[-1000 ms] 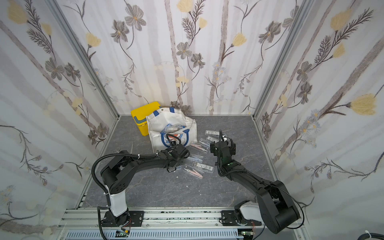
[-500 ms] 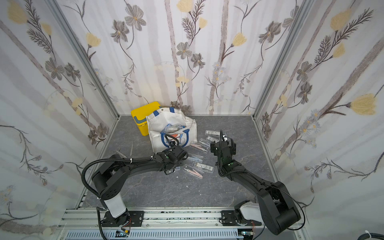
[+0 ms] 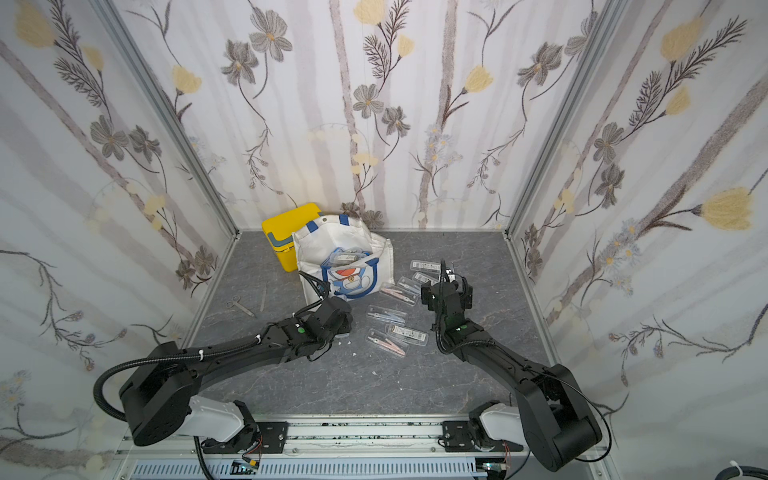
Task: Put the compass set into the canvas bag
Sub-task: Place the compass set in the canvas bag.
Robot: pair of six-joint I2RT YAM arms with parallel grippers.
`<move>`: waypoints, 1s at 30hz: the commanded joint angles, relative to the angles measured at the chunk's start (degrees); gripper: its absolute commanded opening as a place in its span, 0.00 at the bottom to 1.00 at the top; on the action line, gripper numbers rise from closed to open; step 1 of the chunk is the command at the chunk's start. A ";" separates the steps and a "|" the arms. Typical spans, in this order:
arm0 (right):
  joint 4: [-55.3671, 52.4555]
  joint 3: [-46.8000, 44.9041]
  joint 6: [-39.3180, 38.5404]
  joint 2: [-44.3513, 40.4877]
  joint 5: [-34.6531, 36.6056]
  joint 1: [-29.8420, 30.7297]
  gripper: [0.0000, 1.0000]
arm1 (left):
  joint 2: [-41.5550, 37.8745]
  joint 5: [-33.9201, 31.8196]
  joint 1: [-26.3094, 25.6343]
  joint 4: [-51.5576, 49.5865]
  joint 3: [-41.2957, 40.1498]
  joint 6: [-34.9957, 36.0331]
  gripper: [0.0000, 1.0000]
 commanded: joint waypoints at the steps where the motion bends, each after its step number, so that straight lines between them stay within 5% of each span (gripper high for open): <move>1: 0.75 1.15 0.60 0.39 -0.07 0.10 0.99 | -5.33 -4.98 -0.08 1.99 -1.61 0.59 0.39; 12: 0.89 3.32 0.55 2.24 -1.84 0.16 0.99 | -21.47 -12.03 0.68 3.45 -5.42 5.42 0.39; 30: 0.42 1.96 0.39 1.60 -3.59 0.19 1.00 | -7.10 -4.56 14.74 8.93 19.28 30.50 0.39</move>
